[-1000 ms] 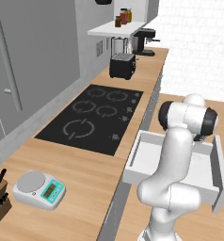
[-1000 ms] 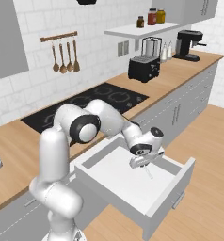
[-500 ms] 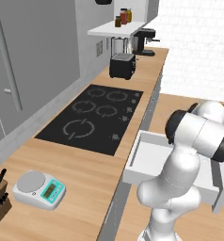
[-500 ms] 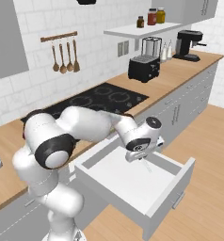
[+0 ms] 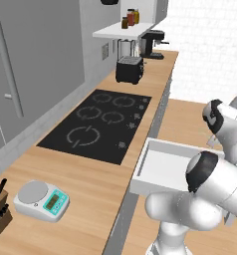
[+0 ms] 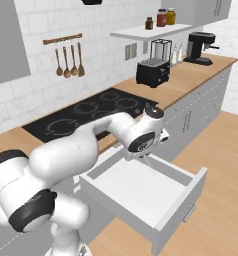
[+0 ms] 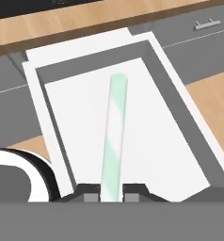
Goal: Take a straw from the drawer in front and place it inside the glass cup on the dining counter.
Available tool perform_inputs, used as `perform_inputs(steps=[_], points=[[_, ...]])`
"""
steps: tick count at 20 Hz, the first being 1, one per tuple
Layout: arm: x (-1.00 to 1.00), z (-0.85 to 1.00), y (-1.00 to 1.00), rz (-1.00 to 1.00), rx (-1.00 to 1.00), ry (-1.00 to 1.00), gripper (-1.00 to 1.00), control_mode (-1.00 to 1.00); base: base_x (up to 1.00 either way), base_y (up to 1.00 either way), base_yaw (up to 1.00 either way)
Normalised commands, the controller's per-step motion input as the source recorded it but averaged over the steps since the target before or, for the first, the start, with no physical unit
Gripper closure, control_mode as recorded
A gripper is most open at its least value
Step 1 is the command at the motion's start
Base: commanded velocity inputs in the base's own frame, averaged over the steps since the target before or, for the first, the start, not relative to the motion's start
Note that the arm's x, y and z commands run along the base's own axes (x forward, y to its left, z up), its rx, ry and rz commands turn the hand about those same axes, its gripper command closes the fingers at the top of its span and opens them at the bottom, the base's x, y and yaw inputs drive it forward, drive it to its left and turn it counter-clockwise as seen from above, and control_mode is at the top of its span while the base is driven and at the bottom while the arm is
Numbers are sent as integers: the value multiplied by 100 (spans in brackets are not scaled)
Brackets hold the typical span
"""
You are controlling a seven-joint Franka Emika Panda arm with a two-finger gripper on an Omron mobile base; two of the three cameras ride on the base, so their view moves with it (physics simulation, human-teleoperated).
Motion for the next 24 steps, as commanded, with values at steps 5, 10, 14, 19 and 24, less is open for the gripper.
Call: perform_inputs(steps=[5,10,14,19,24], points=[[-31,86,31,0,0,-1,100,-100,0,0,0],[-27,50,29,0,0,-1,100,-100,0,0,0],[-55,0,22,0,0,-16,100,-100,0,0,0],[-66,19,24,0,0,-26,100,-100,0,0,0],[-35,48,5,0,-1,-20,100,-100,0,0,0]])
